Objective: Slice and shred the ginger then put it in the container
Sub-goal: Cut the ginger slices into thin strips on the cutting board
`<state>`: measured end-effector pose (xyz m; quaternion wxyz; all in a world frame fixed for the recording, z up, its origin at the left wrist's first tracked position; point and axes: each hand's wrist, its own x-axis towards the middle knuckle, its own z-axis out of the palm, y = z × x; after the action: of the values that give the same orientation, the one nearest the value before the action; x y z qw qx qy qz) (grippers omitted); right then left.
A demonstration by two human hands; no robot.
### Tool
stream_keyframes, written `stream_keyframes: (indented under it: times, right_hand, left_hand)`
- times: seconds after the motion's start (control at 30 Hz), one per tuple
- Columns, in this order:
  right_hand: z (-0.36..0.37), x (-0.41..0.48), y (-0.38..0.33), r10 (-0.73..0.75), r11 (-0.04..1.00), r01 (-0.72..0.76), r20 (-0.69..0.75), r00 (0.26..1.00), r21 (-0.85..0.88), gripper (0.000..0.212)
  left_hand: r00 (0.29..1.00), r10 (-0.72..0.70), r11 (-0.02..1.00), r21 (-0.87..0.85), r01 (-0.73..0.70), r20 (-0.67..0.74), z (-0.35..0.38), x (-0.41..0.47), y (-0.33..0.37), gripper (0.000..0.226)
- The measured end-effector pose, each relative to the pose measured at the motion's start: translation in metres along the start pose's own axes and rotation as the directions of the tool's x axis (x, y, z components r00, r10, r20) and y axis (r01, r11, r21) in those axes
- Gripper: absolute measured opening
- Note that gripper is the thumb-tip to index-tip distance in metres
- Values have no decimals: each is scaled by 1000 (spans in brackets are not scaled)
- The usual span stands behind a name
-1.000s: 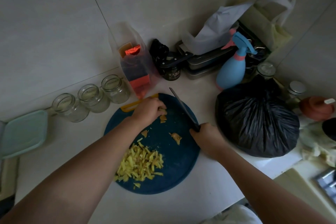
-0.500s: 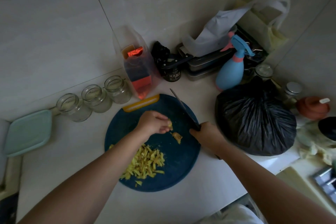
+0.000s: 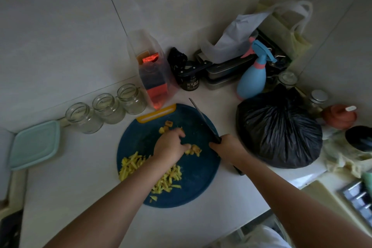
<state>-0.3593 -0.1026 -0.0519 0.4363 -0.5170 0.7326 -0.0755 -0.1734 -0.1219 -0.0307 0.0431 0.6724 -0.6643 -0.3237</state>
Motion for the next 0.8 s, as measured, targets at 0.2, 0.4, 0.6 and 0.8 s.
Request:
stream_keyframes:
  times: [0.2,0.4,0.6,0.8]
  right_hand:
    - [0,-2,-3,-7,999,7,-20,1000,-42,27]
    - [0,-3,-3,-2,998,0,-36,999,-58,28]
    - [0,-4,-3,-10,999,8,-27,1000,-42,31]
    - [1,-5,-3,-7,999,5,-40,999,-39,34]
  left_hand:
    - [942,314,932,148,-329,115,8,6,8,28]
    - [897,426,878,185,-442,119,8,6,5,22]
    - [866,476,851,170,-497,154,5,10,4,20]
    - [798,527,745,292,-599,292,0,17,4,29]
